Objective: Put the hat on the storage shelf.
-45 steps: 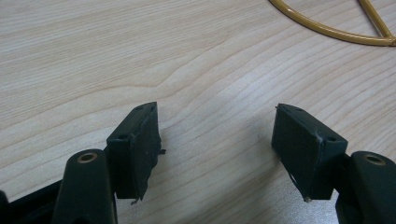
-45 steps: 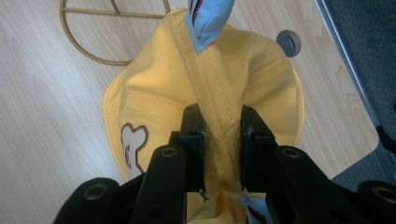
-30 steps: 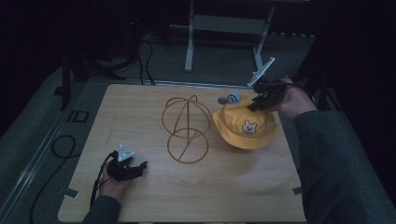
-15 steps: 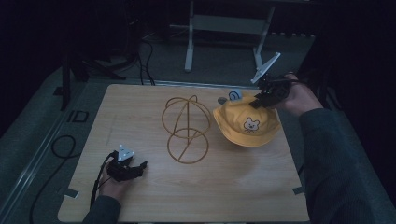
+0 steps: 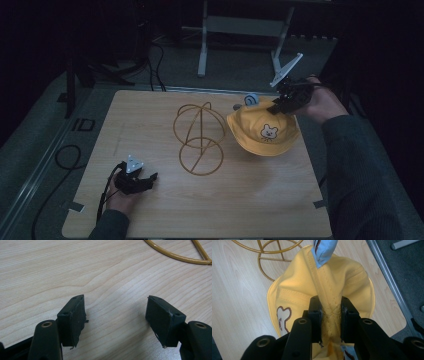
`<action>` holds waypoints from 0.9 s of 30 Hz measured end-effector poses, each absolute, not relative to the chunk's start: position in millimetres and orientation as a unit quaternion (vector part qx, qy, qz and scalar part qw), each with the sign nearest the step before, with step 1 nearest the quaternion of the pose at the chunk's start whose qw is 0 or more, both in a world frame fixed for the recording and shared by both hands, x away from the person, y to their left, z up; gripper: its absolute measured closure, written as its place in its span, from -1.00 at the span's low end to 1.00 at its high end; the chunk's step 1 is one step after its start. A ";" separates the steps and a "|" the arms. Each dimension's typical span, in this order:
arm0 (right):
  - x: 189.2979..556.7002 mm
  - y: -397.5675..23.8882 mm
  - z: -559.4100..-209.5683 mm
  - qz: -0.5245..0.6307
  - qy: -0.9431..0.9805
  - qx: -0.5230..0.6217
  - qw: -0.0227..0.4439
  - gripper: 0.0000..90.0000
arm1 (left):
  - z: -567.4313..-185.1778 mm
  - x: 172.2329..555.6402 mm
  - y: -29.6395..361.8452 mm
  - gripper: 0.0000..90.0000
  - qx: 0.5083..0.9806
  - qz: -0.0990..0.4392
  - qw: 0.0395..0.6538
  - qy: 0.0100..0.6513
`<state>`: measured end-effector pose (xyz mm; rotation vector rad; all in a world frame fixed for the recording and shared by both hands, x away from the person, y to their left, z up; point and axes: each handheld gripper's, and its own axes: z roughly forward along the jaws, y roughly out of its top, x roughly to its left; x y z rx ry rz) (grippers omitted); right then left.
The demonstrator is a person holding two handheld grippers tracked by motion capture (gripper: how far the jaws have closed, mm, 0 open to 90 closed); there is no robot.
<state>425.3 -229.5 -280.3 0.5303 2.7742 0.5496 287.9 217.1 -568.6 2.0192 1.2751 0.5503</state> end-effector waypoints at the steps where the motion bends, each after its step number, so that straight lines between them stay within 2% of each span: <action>1: 424.9 -229.7 -279.6 0.191 0.955 0.183 0.131 0.66 | -568.6 287.9 217.1 -0.28 0.775 0.211 0.339 0.489; 27: 418.3 -238.7 -258.9 0.231 0.947 0.178 0.133 0.66 | -568.6 287.9 217.1 -0.28 0.775 0.211 0.338 0.489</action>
